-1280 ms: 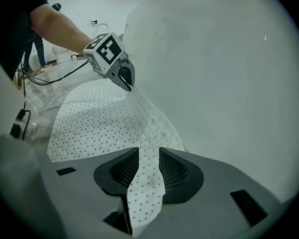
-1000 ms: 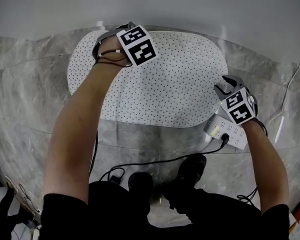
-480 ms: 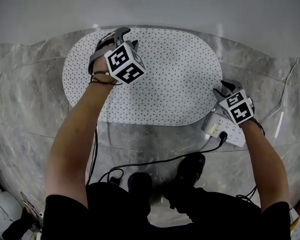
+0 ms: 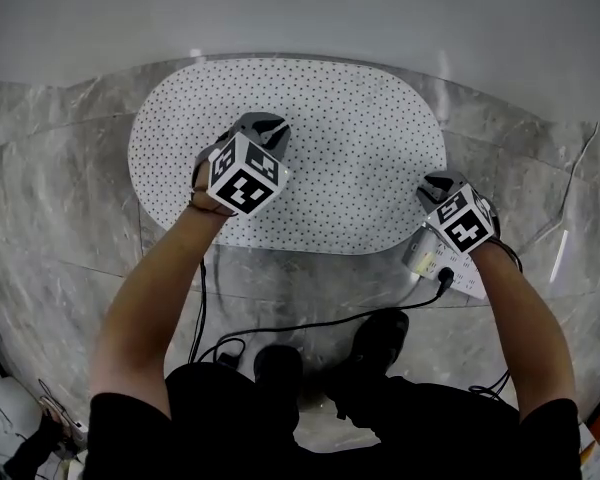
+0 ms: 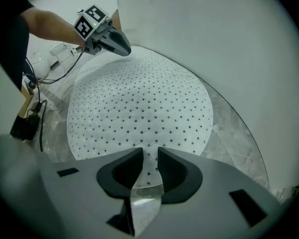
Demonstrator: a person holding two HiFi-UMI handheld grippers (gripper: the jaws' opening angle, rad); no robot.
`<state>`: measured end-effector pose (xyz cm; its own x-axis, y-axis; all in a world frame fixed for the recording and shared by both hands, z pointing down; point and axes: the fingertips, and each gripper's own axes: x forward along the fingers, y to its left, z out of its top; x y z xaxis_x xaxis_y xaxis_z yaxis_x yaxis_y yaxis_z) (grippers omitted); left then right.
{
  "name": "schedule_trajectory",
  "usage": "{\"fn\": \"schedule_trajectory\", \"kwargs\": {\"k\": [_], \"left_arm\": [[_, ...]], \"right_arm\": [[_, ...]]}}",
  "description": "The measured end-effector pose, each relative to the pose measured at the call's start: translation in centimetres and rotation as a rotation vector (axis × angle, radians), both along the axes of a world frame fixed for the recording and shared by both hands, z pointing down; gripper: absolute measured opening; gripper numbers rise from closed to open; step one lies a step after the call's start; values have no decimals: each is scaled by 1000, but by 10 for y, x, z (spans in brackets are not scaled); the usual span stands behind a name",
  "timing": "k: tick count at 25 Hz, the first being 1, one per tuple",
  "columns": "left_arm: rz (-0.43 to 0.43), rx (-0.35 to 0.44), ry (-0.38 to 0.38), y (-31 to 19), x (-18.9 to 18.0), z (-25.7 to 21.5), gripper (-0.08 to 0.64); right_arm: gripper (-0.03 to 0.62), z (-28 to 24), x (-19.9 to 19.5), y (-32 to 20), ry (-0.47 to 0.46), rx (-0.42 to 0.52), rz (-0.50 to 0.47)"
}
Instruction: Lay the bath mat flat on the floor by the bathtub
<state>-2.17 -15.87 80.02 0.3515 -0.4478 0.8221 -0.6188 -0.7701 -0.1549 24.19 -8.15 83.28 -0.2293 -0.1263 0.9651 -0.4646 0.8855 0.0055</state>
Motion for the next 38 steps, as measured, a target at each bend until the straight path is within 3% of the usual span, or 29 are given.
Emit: {"fn": "schedule_trajectory", "kwargs": {"k": [3,7,8,12,16,20,23,28,32,38], "left_arm": [[-58,-18,7,0,-3,0,41],[-86,-60,-57,12,-10,5,12],[-91,-69,-75,16,-12,6,11],[-110,-117,-95,32,-14,10,11],[-225,-103,3,28,-16,-20,11],[-289,-63,84,39,-16,-66,11],[-316,-50,123,64,-16,-111,11],[-356,-34,228,98,-14,-235,11],[-331,-8,282,115,-11,-336,11],[-348,-9,353,133,-10,-451,11]], "right_arm": [[93,1,-1,-1,9,-26,-10],[97,-2,2,-2,36,-72,-53],[50,-5,4,-4,31,-81,-50],[18,-24,3,-7,20,-105,-52],[17,-66,-10,-19,6,-34,-150],[17,-127,-25,-32,-155,53,0],[17,-175,-31,-21,-262,101,110],[17,-269,-37,15,-297,146,184],[17,-344,-41,33,-210,230,138],[17,-455,-70,50,-218,271,132]]}}
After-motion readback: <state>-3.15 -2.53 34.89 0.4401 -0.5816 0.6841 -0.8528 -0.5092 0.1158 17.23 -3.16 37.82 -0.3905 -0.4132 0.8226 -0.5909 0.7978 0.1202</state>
